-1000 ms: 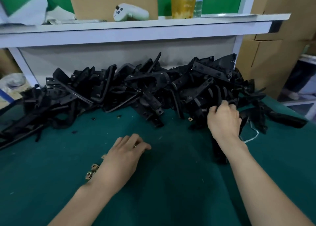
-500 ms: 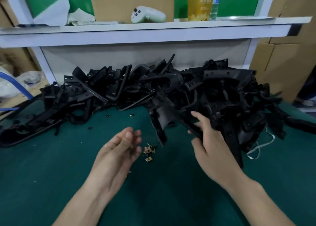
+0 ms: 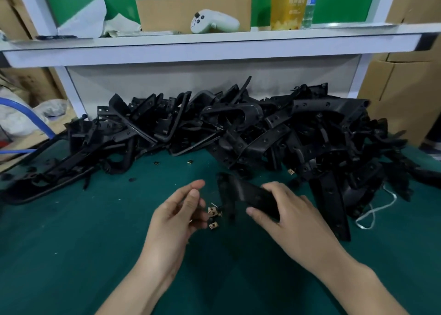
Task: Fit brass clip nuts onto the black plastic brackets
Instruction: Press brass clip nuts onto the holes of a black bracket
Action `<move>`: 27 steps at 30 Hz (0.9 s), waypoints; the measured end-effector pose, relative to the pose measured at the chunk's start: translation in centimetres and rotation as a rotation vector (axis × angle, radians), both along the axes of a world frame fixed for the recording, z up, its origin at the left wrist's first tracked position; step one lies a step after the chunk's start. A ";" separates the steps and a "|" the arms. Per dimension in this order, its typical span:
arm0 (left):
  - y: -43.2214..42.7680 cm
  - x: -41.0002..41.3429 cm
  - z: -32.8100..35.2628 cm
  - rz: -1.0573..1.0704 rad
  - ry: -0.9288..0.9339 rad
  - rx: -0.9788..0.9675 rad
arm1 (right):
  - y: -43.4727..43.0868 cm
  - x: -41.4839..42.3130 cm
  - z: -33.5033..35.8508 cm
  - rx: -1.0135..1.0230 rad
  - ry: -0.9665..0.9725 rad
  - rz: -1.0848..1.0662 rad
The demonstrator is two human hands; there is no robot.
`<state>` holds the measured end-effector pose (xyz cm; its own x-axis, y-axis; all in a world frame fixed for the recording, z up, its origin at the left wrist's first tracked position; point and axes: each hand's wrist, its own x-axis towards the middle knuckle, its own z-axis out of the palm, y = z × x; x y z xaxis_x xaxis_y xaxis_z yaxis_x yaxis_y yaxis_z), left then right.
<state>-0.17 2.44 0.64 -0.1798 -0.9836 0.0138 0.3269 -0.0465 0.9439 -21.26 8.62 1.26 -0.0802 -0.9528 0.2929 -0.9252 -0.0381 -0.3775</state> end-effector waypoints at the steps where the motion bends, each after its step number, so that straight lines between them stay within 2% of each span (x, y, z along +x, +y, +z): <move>1: -0.2 0.1 -0.2 0.008 -0.023 -0.003 | 0.0 0.0 0.2 -0.019 -0.035 0.005; 6: 0.0 -0.3 -0.1 -0.024 -0.006 -0.012 | 0.1 0.1 0.0 -0.111 -0.035 -0.007; 11: 0.5 -0.6 0.2 -0.133 0.078 0.037 | -0.2 1.0 -0.9 -0.027 -0.076 0.064; 17: 0.7 -0.5 0.7 -0.116 0.065 0.028 | -0.9 0.5 -1.8 0.076 0.004 0.121; 27: 0.4 -0.2 0.7 -0.124 0.152 0.069 | -1.1 0.1 -2.1 0.024 -0.058 0.173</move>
<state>-0.41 2.86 1.36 -0.3007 -0.9536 -0.0167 0.4528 -0.1582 0.8774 -21.18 7.49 -0.82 0.0695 -0.9605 0.2695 -0.8824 -0.1852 -0.4326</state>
